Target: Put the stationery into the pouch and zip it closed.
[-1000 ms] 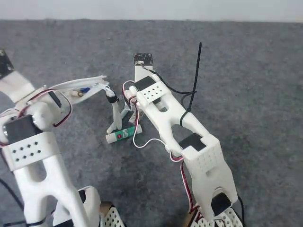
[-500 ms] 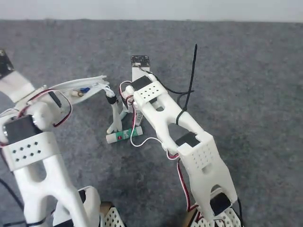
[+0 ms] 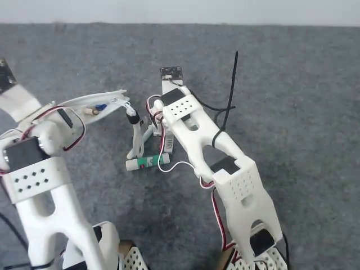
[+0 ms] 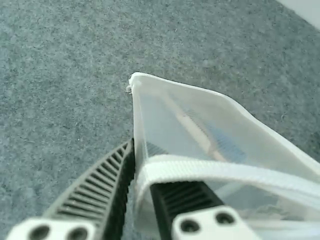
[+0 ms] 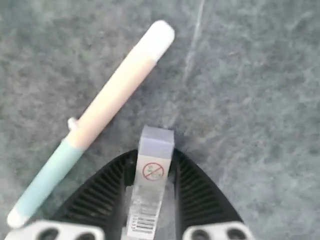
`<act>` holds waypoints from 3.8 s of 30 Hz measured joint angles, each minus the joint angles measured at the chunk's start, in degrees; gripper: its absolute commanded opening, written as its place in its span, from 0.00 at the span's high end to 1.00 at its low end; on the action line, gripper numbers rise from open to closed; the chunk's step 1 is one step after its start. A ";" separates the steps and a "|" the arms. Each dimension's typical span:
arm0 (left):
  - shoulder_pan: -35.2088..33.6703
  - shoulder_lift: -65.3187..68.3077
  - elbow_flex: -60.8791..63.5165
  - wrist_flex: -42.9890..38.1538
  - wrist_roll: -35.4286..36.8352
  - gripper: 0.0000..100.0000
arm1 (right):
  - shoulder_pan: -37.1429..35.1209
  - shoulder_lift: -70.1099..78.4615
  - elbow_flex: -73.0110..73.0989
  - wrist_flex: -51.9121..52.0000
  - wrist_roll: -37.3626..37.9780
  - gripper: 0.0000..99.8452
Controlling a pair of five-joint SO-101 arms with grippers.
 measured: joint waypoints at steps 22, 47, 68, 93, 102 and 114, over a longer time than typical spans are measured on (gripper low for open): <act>0.00 0.00 0.00 0.00 0.00 0.99 | -5.27 -23.56 0.09 21.45 10.73 0.99; 0.00 0.00 0.00 0.00 0.00 0.99 | -8.62 -34.99 0.44 26.37 10.73 0.99; 5.63 0.00 0.00 0.00 0.00 0.99 | -8.70 -73.67 48.79 -12.66 10.73 0.99; 5.63 0.00 0.00 0.00 0.00 0.99 | -12.57 -80.35 72.79 -83.16 10.99 0.99; 5.63 0.00 0.00 0.00 0.00 0.99 | -13.36 -61.45 72.79 -106.46 15.38 0.99; 5.63 0.00 0.00 0.00 0.00 0.99 | -13.36 -41.93 70.59 -121.41 15.38 0.99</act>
